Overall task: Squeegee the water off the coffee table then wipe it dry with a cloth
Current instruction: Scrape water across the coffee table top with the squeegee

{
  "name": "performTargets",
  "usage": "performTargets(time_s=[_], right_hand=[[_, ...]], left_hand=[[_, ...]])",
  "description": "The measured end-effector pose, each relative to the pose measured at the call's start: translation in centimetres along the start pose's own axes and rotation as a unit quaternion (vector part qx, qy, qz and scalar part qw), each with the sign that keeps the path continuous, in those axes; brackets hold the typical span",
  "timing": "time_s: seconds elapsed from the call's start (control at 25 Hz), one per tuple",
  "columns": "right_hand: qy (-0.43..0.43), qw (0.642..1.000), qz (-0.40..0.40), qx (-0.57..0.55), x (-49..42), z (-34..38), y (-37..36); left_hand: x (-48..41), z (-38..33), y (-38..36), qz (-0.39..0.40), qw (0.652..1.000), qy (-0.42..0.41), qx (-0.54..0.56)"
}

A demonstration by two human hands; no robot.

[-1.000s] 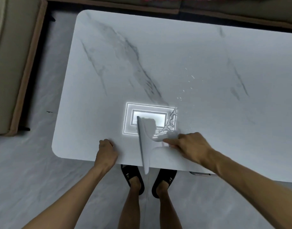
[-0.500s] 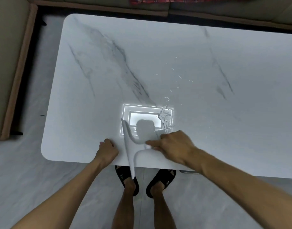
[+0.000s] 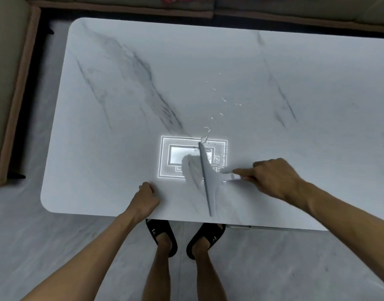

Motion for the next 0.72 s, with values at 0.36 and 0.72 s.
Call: performTargets(time_s=[0.36, 0.72], right_hand=[[0.052, 0.999, -0.003, 0.003, -0.4, 2.0, 2.0], [0.02, 1.0, -0.014, -0.02, -2.0, 3.6, 0.1]], left_hand=[[-0.4, -1.2, 0.5, -0.104, 0.994, -0.028, 0.004], [-0.3, 0.6, 1.7, -0.174, 0.984, -0.035, 0.02]])
Point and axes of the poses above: each hand's wrist, its own x-axis away from the middle knuckle, its own y-axis out of the back of the hand, z = x × y, the point moved 1 cm from there along -x, towards the middle knuckle, and after that the axes turned 11 degrees about -y, right-handed, at the moved point
